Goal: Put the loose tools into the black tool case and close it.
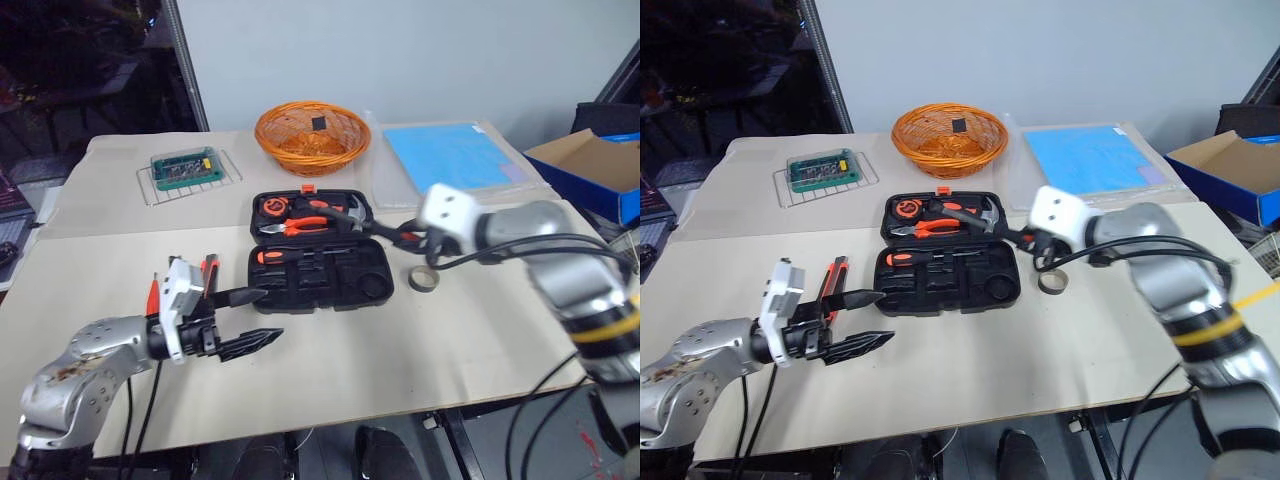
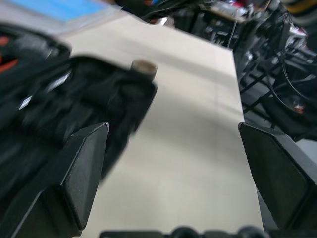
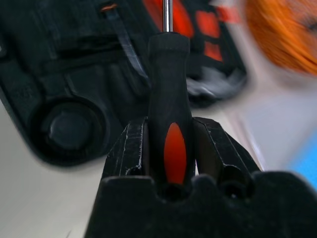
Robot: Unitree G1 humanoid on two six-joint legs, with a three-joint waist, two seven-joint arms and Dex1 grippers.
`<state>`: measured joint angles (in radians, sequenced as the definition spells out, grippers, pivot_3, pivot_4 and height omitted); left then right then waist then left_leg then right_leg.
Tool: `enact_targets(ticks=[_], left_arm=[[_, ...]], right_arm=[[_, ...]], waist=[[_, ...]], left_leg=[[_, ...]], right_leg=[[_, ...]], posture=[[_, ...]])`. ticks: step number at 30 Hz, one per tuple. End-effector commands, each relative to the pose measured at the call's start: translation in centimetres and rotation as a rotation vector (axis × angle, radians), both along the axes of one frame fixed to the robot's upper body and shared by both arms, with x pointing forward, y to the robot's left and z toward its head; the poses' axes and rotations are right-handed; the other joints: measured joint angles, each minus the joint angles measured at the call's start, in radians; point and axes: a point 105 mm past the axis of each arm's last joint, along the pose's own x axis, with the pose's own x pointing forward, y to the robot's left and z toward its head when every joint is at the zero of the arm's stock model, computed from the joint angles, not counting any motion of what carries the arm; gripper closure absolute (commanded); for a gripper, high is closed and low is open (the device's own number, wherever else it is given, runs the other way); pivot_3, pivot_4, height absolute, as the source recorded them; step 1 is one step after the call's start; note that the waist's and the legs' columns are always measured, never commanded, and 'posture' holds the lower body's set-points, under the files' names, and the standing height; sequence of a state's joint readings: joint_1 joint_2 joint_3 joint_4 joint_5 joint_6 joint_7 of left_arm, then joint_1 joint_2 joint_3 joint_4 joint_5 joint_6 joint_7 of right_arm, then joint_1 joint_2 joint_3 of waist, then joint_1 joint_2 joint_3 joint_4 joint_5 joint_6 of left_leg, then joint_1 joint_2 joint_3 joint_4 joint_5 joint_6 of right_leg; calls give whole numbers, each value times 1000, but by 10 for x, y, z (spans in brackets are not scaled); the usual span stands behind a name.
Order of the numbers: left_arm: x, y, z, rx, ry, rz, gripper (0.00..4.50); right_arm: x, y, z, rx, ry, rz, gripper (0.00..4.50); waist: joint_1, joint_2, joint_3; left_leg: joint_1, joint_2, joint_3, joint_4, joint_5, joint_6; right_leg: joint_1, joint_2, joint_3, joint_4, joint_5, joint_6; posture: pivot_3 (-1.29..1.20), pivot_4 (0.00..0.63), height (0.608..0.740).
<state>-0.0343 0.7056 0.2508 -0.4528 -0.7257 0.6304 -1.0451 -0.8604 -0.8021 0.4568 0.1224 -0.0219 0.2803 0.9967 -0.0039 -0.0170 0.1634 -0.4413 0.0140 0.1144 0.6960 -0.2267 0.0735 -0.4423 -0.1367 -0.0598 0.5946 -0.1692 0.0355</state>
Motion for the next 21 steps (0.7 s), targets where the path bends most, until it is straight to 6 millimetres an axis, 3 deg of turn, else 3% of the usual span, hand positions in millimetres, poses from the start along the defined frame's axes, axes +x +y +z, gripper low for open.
enact_targets(ticks=[1, 11, 21], left_arm=[[0, 5, 9, 7, -65, 0, 0], [-1, 2, 9, 3, -83, 7, 0], [1, 3, 6, 30, -91, 11, 0]], right_arm=[[14, 1, 2, -125, -62, 67, 3539], [24, 16, -32, -193, 31, 126, 3539], [28, 46, -37, -152, 48, 140, 3540]], waist=[[7, 0, 0], [-10, -1, 0], [-31, -2, -1]], left_leg=[[-1, -1, 1, 0, 0, 0], [-1, 3, 0, -2, 7, -9], [5, 5, 0, -3, 2, -11]], right_leg=[[0, -1, 0, 0, 0, 0], [2, 4, -2, 1, 1, -1], [4, 5, -1, 8, -2, -5]], posture=[[0, 150, 740], [0, 150, 740], [0, 150, 740]])
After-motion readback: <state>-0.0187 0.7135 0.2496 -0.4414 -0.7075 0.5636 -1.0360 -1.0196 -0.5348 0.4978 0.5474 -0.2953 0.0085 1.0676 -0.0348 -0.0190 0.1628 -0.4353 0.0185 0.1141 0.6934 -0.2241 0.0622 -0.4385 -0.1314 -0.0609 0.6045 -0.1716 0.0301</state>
